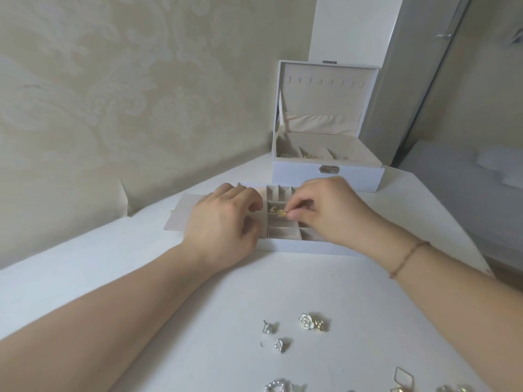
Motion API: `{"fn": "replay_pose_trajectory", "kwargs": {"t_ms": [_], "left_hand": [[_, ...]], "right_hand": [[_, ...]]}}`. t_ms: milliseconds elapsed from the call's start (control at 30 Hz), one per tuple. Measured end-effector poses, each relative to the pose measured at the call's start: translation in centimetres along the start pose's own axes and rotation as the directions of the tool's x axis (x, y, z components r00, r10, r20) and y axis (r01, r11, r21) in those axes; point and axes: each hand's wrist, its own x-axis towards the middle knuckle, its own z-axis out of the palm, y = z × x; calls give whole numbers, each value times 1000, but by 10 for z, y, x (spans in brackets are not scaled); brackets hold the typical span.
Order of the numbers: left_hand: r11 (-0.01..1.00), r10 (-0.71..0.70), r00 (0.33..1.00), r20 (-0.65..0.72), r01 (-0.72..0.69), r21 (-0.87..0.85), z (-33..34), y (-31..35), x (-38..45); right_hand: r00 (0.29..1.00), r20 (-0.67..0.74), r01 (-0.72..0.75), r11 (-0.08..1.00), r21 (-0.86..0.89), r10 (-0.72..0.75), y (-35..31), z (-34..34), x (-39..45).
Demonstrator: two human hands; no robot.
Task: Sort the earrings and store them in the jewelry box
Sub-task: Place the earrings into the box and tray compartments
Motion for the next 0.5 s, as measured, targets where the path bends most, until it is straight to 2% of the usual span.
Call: {"fn": "replay_pose_trajectory", "kwargs": {"t_ms": [100,233,333,433,500], "left_hand": [[1000,20,1000,12,-20,-7,-1,0,0],[1000,19,999,31,-19,-12,0,-1,0],[1000,9,999,39,-9,-5,0,0,0],[1000,0,999,45,0,-5,-1,1,0],[1000,0,999,47,0,-7,-2,2,0]], "right_hand": [[996,83,-1,995,-95,9,0,15,16],[991,130,13,994,-106,1,-1,15,18],[989,138,77,990,-122,-60,-5,5,9],[988,94,129,989,-67,-123,-21,-14,-19],[976,156,154,988,1,-152,-35,-25,-48]]}}
